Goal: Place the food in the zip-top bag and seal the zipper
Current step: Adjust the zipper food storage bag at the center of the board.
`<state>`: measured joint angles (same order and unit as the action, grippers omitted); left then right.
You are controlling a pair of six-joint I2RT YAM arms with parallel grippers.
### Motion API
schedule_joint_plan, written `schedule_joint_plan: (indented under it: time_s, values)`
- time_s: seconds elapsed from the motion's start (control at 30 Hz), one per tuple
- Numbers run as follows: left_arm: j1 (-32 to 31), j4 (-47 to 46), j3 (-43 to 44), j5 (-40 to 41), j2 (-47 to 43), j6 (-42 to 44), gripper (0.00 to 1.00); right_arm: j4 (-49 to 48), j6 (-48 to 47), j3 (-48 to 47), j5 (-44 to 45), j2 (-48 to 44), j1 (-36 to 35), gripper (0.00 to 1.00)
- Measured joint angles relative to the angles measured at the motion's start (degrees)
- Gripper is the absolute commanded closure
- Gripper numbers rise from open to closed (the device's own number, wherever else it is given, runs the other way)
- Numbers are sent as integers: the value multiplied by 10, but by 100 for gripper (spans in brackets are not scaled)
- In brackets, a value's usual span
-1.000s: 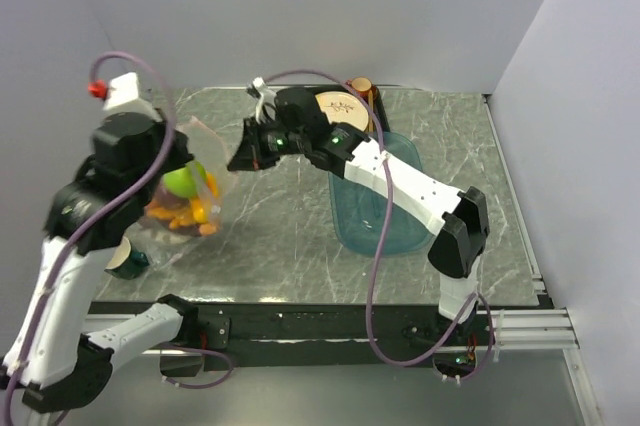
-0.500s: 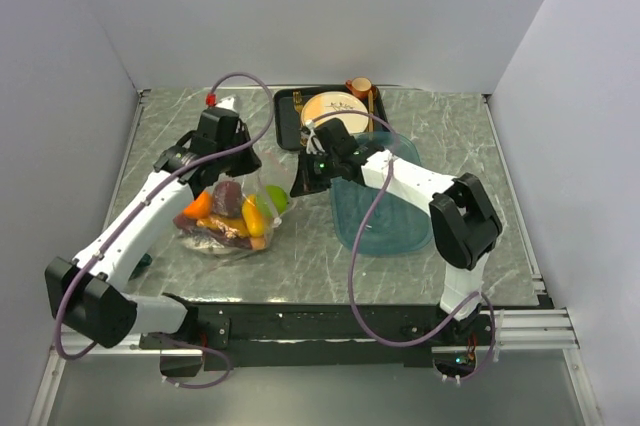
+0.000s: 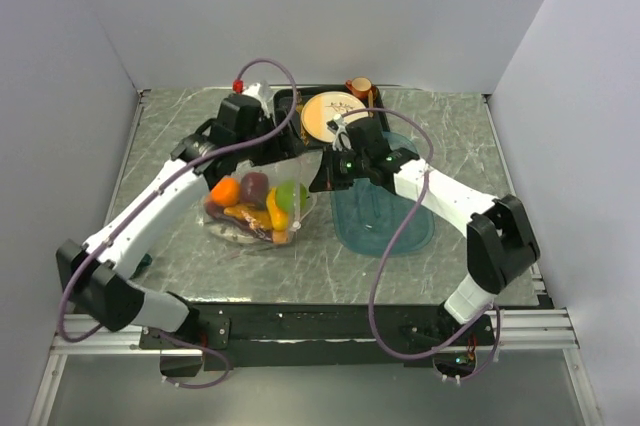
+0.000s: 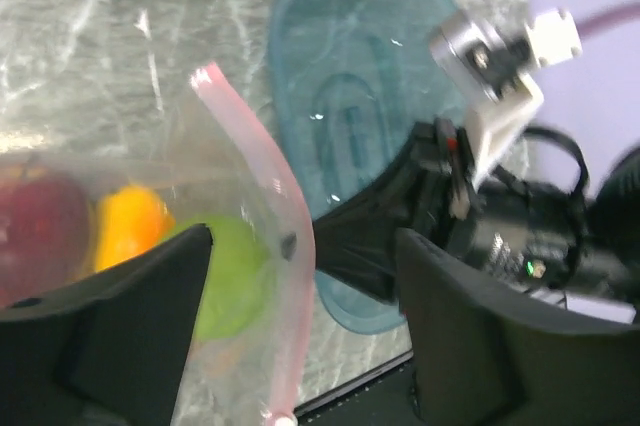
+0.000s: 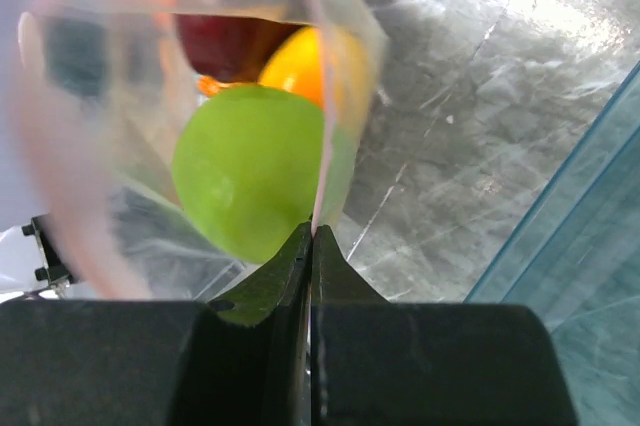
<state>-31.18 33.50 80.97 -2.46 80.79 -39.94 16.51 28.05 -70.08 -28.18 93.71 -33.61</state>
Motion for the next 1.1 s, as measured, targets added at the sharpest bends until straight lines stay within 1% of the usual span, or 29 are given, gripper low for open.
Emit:
schedule_joint_plan:
  time_s: [0.07, 0.1, 0.3, 0.43, 0.5, 0.6, 0.67, 0.83, 0.9, 0.97, 1.1]
  values:
    - [-19, -10, -27, 15, -33, -5, 10, -11, 0, 13, 3, -14, 0, 97]
    - [-26, -16, -54, 22, -62, -12, 9, -11, -2, 12, 7, -15, -1, 97]
    - [-29, -25, -206, 43, -273, -74, 10, -9, -9, 8, 26, 4, -1, 97]
    - [-49, -42, -292, 52, -369, -143, 12, -6, -9, 8, 39, 7, -1, 97]
    - [-63, -54, -337, 56, -397, -177, 12, -6, -7, 8, 46, 7, -1, 97]
    - [-91, -75, -396, 65, -406, -231, 12, -7, 4, 9, 57, 6, -1, 97]
    - [-117, -90, -422, 74, -392, -267, 12, -13, 17, 14, 64, 5, -1, 97]
    - [-196, -123, -444, 116, -353, -342, 11, -33, 49, 41, 79, -8, -1, 97]
    - [-229, -143, -453, 141, -351, -379, 13, -36, 59, 48, 83, -14, -1, 97]
    - [-255, -169, -471, 163, -354, -414, 17, -38, 67, 49, 85, -17, -1, 97]
    - [-279, -213, -520, 201, -358, -483, 23, -46, 76, 62, 91, -29, -1, 97]
